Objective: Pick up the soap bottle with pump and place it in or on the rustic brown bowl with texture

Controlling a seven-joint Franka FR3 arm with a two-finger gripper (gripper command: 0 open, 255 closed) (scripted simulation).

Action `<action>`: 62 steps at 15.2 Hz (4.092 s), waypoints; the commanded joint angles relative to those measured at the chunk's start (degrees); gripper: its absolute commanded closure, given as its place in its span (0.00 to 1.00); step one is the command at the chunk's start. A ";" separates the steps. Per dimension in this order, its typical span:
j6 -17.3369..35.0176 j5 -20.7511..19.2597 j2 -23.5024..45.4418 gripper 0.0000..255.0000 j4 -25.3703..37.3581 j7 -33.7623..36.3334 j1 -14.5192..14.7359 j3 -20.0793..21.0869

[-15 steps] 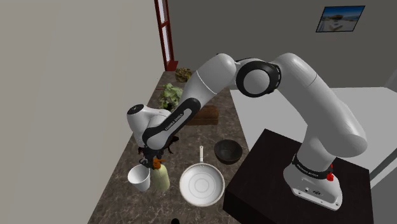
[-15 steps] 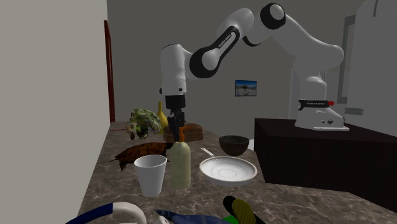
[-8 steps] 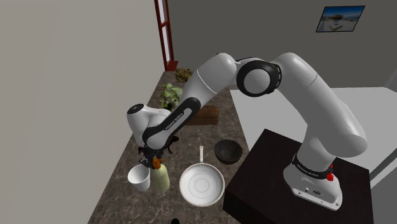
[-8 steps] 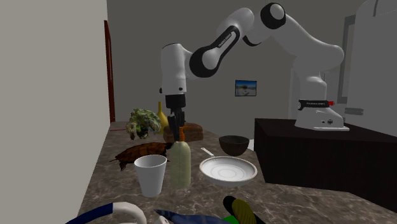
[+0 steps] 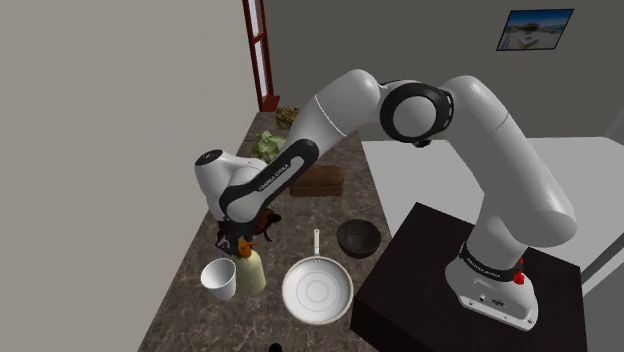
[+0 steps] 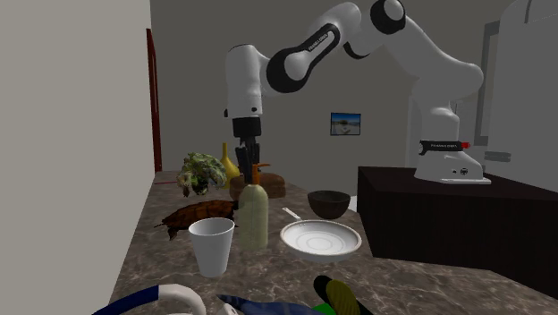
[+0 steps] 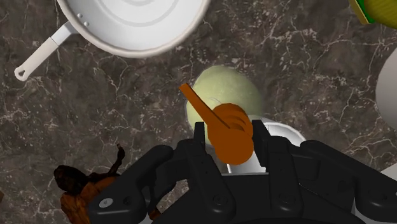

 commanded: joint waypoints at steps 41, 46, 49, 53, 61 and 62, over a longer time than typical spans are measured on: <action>-4.03 13.73 -43.51 1.00 -37.28 -20.06 -16.95 0.87; -4.52 15.99 -51.93 1.00 -44.86 -27.20 -19.63 -2.19; -5.30 16.58 -56.57 1.00 -48.63 -31.43 -21.07 -4.51; -6.75 16.40 -62.19 1.00 -52.77 -36.93 -23.03 -8.02; -6.37 14.81 -67.02 1.00 -57.94 -43.41 -25.79 -12.64; -5.51 14.79 -66.64 1.00 -58.43 -43.37 -25.80 -12.61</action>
